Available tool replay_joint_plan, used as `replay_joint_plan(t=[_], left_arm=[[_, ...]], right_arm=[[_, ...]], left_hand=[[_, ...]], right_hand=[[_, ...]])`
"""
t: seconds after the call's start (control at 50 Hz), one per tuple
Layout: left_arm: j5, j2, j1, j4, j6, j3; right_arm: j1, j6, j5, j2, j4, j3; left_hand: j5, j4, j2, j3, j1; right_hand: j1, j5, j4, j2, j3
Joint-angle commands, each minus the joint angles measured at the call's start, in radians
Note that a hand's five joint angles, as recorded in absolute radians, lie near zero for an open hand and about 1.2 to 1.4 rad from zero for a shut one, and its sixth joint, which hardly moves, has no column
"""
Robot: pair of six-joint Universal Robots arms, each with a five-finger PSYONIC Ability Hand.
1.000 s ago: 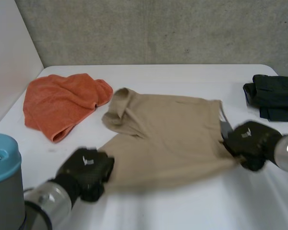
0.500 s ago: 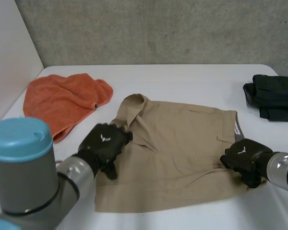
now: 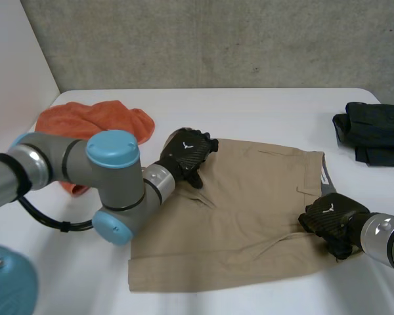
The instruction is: Fold the laundry.
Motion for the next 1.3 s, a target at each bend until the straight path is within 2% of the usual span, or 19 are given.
replay_joint_plan(t=[0.02,0.12,0.2,0.32,0.52,0.66,0.78,0.86,0.92,1.02,1.18,1.26,1.3], left_arm=[[-0.118,-0.112,0.069,-0.002,0.007,0.154],[-0.187,-0.161,0.162,-0.019,0.034,0.224],[-0.19,-0.153,0.179,-0.027,0.08,0.224],[-0.172,-0.089,0.175,-0.021,0.083,0.168],[-0.155,0.037,0.122,-0.027,0.082,0.038],[-0.162,0.246,0.088,-0.047,0.074,-0.198],[-0.167,0.456,0.019,-0.154,0.042,-0.42],[-0.168,0.591,-0.021,-0.258,-0.054,-0.543],[-0.165,0.631,-0.032,-0.295,-0.092,-0.586],[-0.168,0.632,-0.033,-0.34,-0.113,-0.671],[-0.171,0.55,-0.03,-0.323,-0.118,-0.732],[-0.21,0.488,-0.036,-0.312,-0.115,-0.723],[-0.245,0.468,-0.041,-0.298,-0.109,-0.717]], right_arm=[[-0.003,-0.002,-0.001,0.0,-0.012,0.014],[-0.005,-0.002,0.001,0.0,-0.02,0.014],[-0.003,-0.002,0.002,0.003,-0.023,0.014],[-0.003,-0.002,0.002,0.007,-0.029,0.012],[-0.002,0.024,0.001,0.008,-0.055,0.014],[0.0,0.091,0.004,0.008,-0.121,0.002],[-0.002,0.116,0.005,0.008,-0.138,-0.001],[0.0,0.116,0.007,0.008,-0.149,0.003],[0.0,0.117,0.007,0.008,-0.15,0.006],[-0.002,0.122,0.007,0.005,-0.152,0.009],[-0.003,0.122,0.008,0.0,-0.15,0.017],[-0.003,0.122,0.007,-0.001,-0.15,0.022],[-0.003,0.122,0.008,-0.003,-0.15,0.023]], left_hand=[[0.137,0.142,0.145,0.146,0.148],[0.155,0.16,0.163,0.163,0.166],[0.129,0.133,0.136,0.137,0.139],[0.079,0.083,0.086,0.087,0.089],[-0.006,-0.002,0.001,0.002,0.004],[-0.126,-0.122,-0.119,-0.118,-0.116],[-0.147,-0.143,-0.14,-0.139,-0.137],[-0.133,-0.128,-0.125,-0.124,-0.122],[-0.133,-0.128,-0.125,-0.124,-0.122],[-0.094,-0.09,-0.087,-0.086,-0.084],[0.049,0.054,0.057,0.057,0.06],[0.082,0.086,0.089,0.09,0.092],[0.202,0.206,0.209,0.21,0.212]], right_hand=[[0.409,0.227,0.206,0.217,0.202],[0.409,0.227,0.206,0.217,0.202],[0.409,0.227,0.206,0.217,0.202],[0.409,0.227,0.206,0.217,0.202],[0.409,0.227,0.206,0.217,0.202],[0.409,0.227,0.206,0.217,0.202],[0.409,0.227,0.206,0.217,0.202],[0.409,0.227,0.206,0.217,0.202],[0.409,0.227,0.206,0.217,0.202],[0.409,0.227,0.206,0.217,0.202],[0.409,0.227,0.206,0.217,0.202],[0.409,0.227,0.206,0.217,0.202],[0.409,0.227,0.206,0.217,0.202]])
